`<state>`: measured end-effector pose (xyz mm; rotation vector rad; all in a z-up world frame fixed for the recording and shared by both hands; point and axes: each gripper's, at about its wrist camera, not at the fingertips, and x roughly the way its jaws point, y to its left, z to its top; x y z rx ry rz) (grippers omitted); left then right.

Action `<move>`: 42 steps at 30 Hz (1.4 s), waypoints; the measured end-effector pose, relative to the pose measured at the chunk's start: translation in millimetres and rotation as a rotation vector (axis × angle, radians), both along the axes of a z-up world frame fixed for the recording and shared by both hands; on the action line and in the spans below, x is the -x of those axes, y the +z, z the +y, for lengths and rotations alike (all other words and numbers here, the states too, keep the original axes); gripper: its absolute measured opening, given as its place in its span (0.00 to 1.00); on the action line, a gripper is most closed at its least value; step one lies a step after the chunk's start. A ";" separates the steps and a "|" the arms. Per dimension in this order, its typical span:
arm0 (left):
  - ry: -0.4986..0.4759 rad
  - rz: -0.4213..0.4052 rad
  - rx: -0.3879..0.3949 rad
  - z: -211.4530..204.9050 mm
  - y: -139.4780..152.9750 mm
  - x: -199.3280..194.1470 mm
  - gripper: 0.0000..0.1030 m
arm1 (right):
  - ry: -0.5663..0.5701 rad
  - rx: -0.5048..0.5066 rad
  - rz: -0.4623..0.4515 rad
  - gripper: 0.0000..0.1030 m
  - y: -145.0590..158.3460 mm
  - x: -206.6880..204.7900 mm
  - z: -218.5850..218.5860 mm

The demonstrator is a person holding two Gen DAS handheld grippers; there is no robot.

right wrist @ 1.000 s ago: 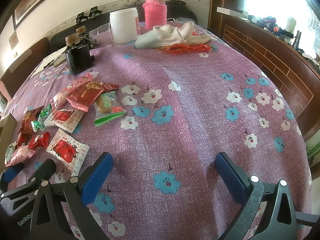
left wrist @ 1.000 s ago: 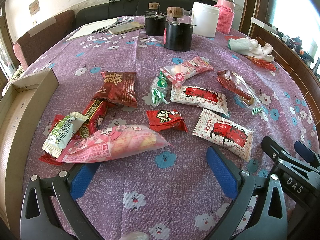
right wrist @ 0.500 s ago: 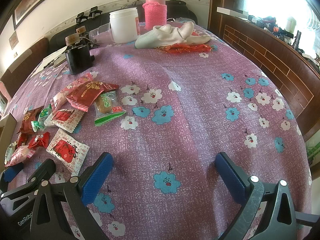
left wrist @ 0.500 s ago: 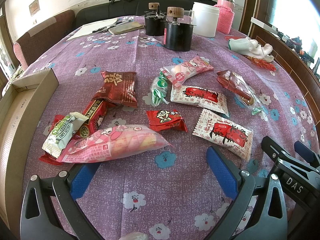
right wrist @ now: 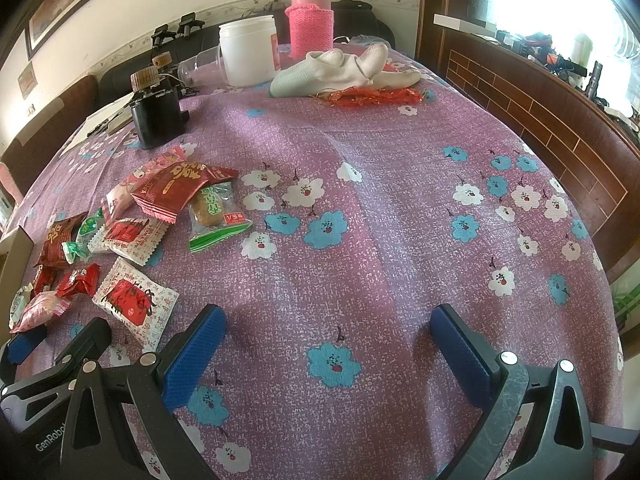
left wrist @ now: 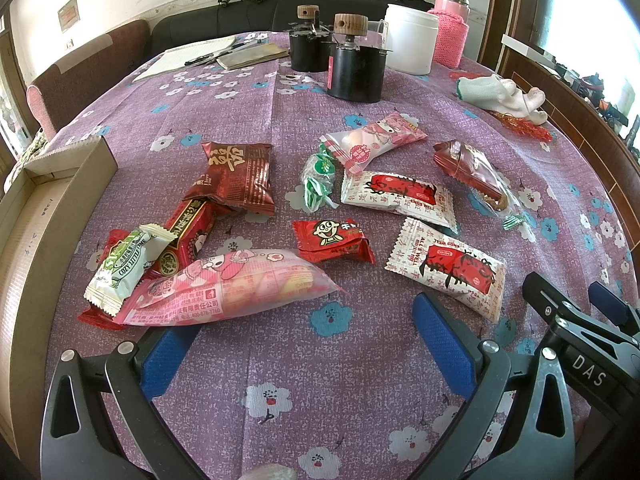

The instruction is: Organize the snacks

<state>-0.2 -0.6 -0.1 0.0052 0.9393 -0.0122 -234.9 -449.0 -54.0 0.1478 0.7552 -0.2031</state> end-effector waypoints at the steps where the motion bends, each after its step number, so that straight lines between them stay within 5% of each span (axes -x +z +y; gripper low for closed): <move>1: 0.000 0.000 0.000 -0.1 0.0 0.0 1.00 | 0.000 0.000 0.000 1.00 0.0 0.0 0.0; 12: -0.006 0.010 -0.001 -0.3 0.1 7.3 1.00 | 0.000 0.000 0.000 1.00 0.5 -1.1 -0.8; 23: -0.231 0.108 -0.005 -11.4 8.0 61.8 1.00 | 0.005 -0.013 0.044 1.00 0.6 0.6 0.0; 26: -0.222 0.049 0.071 13.9 33.9 81.5 1.00 | -0.024 -0.011 0.055 1.00 -0.1 5.7 3.9; 30: -0.135 -0.068 0.308 92.5 83.0 107.7 1.00 | -0.048 -0.010 0.066 1.00 -1.7 13.5 8.9; 32: -0.106 -0.040 0.407 131.6 92.2 115.3 1.00 | -0.058 -0.019 0.060 1.00 -2.5 19.7 10.1; 36: -0.055 0.001 0.407 181.5 95.6 131.2 1.00 | -0.051 -0.021 0.065 1.00 -3.6 28.9 13.5; 38: -0.002 -0.062 0.474 205.7 102.5 141.2 1.00 | -0.047 -0.020 0.058 1.00 -4.2 35.1 14.6; 42: 0.005 -0.194 0.471 214.0 111.5 151.3 1.00 | -0.011 -0.013 0.090 0.99 -3.2 39.9 14.4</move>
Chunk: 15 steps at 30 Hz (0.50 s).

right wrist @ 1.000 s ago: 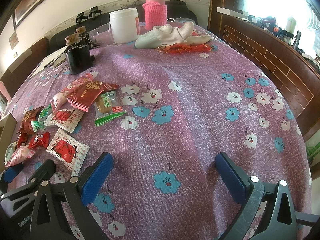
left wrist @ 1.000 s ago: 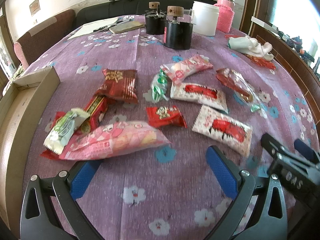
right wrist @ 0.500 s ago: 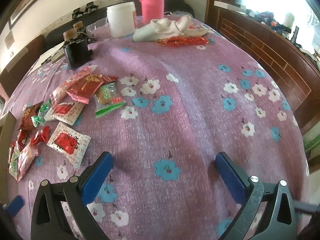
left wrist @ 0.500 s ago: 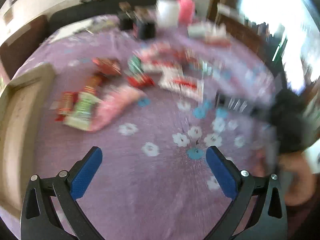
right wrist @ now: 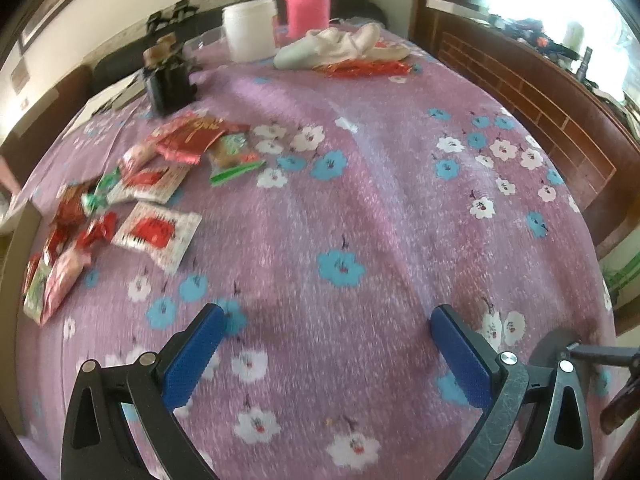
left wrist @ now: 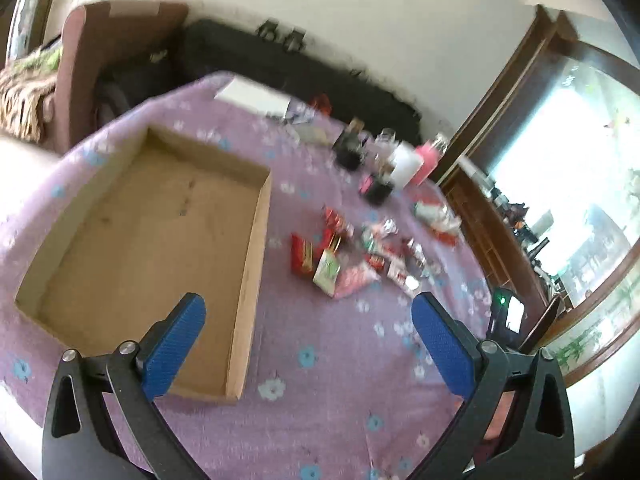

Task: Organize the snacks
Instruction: 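Grasp the pink wafer pack with the left tool while the right tool grasps a red-and-white spicy strip packet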

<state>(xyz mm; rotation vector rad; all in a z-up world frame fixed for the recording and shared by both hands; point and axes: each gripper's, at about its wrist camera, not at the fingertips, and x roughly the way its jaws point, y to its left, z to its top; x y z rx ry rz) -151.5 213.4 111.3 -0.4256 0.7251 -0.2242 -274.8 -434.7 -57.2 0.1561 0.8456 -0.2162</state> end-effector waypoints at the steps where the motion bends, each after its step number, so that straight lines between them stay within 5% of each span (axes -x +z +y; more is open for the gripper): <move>1: -0.039 -0.022 -0.019 -7.2 -1.2 0.2 1.00 | -0.001 0.006 0.012 0.98 0.9 2.8 -0.1; 3: -0.072 -0.001 -0.074 -16.7 -5.4 -3.0 1.00 | 0.010 0.044 -0.017 0.86 10.4 11.8 3.1; 8: -0.168 0.038 -0.096 -34.6 -11.5 -12.3 0.91 | 0.217 -0.083 -0.098 0.86 39.8 -0.1 16.6; 15: -0.252 0.045 -0.172 -54.3 -22.1 -27.9 0.90 | 0.432 -0.060 -0.101 0.80 38.8 -46.3 57.4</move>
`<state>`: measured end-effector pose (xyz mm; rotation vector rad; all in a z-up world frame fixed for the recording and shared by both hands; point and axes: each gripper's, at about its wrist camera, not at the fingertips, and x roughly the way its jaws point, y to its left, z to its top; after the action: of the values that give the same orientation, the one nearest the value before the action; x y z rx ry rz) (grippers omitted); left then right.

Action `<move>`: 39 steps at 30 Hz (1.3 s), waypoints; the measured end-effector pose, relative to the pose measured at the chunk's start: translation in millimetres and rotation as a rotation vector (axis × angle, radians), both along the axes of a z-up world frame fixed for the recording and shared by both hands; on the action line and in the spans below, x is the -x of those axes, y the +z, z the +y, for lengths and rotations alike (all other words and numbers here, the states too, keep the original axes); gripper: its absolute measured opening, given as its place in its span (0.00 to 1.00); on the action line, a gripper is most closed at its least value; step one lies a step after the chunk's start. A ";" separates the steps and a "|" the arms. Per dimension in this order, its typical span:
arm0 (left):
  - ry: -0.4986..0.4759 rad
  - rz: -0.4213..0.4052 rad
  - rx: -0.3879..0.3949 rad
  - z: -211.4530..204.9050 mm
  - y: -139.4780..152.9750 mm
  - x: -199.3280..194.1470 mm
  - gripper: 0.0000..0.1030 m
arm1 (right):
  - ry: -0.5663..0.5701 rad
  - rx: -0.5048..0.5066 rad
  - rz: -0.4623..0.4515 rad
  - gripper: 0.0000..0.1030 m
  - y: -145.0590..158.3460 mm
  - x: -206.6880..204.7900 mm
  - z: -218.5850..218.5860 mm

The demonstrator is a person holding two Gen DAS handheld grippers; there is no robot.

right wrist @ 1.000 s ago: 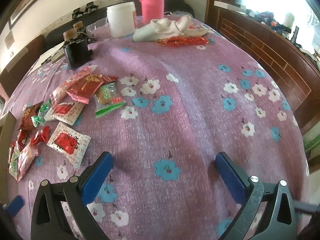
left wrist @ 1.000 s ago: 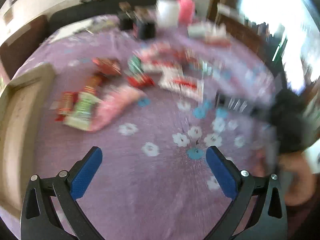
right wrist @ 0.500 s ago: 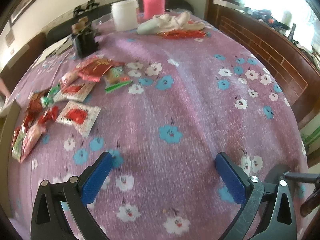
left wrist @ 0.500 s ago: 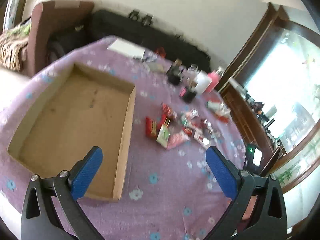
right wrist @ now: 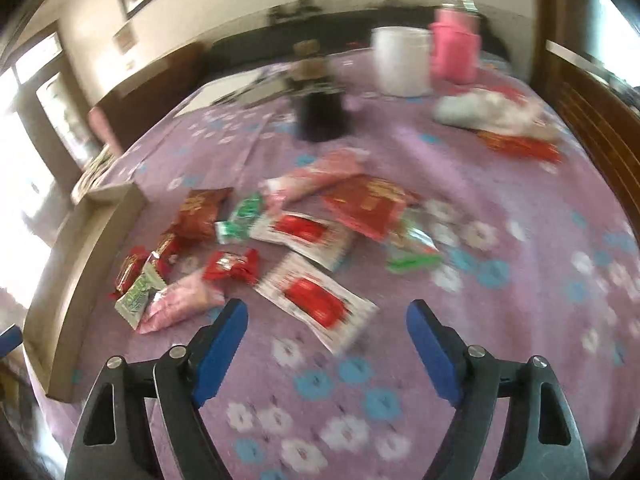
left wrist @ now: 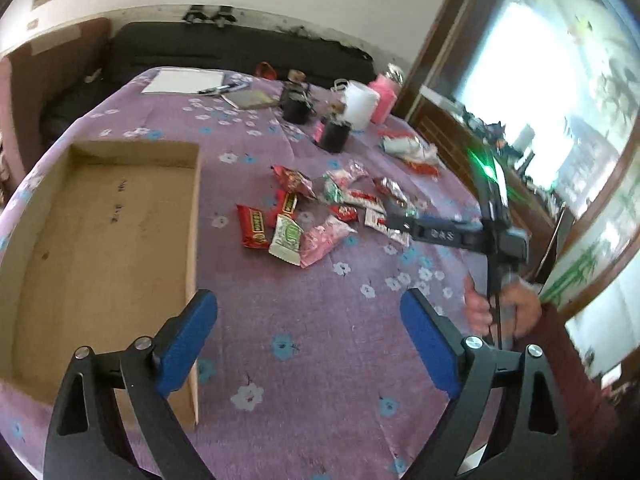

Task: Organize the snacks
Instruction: 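Grasp the pink wafer pack with the left tool while the right tool grasps a red-and-white spicy strip packet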

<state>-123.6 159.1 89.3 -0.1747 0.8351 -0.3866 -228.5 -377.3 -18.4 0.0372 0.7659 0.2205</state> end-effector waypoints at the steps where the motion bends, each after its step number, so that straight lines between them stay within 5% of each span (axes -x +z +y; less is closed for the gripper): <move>1: -0.016 -0.002 -0.012 -4.3 -0.6 -2.4 0.90 | 0.019 0.010 -0.005 0.80 -2.3 -3.2 4.7; 5: -0.092 -0.011 -0.099 -33.0 -2.0 -15.5 0.69 | 0.074 0.043 -0.001 0.79 -14.1 -14.3 19.3; 8: -0.169 -0.006 -0.173 -61.9 -6.7 -35.4 0.52 | 0.058 0.042 -0.011 0.57 -20.1 -9.3 20.6; 11: -0.240 0.000 -0.251 -91.7 -14.0 -57.0 0.46 | 0.037 0.050 0.006 0.29 -19.4 -2.4 15.4; 17: -0.340 0.032 -0.378 -126.3 -35.8 -87.7 0.42 | 0.051 -0.027 0.025 0.11 -20.5 11.9 4.6; 23: -0.322 0.070 -0.470 -130.0 -61.1 -116.0 0.39 | 0.070 -0.082 0.022 0.16 -20.5 10.9 -3.5; 26: -0.350 0.094 -0.450 -128.8 -65.2 -117.7 0.21 | 0.051 -0.086 -0.002 0.57 -17.6 12.1 -6.4; 27: -0.357 0.095 -0.436 -127.7 -64.6 -115.0 0.21 | 0.044 -0.084 -0.017 0.61 -15.7 13.0 -7.1; 34: -0.348 0.124 -0.378 -126.7 -62.2 -99.5 0.23 | 0.023 -0.053 -0.007 0.61 -11.2 -2.8 -5.5; 37: -0.296 0.120 -0.421 -127.7 -67.4 -99.7 0.46 | 0.045 -0.017 0.020 0.61 -15.6 -13.0 3.3; 39: -0.251 0.100 -0.458 -128.8 -70.9 -97.4 0.72 | 0.056 0.026 0.023 0.63 -19.9 -15.3 12.0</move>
<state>-26.2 30.3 18.3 0.3415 1.0265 -0.4126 -213.2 -365.3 -38.3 -0.0069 0.7937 0.2637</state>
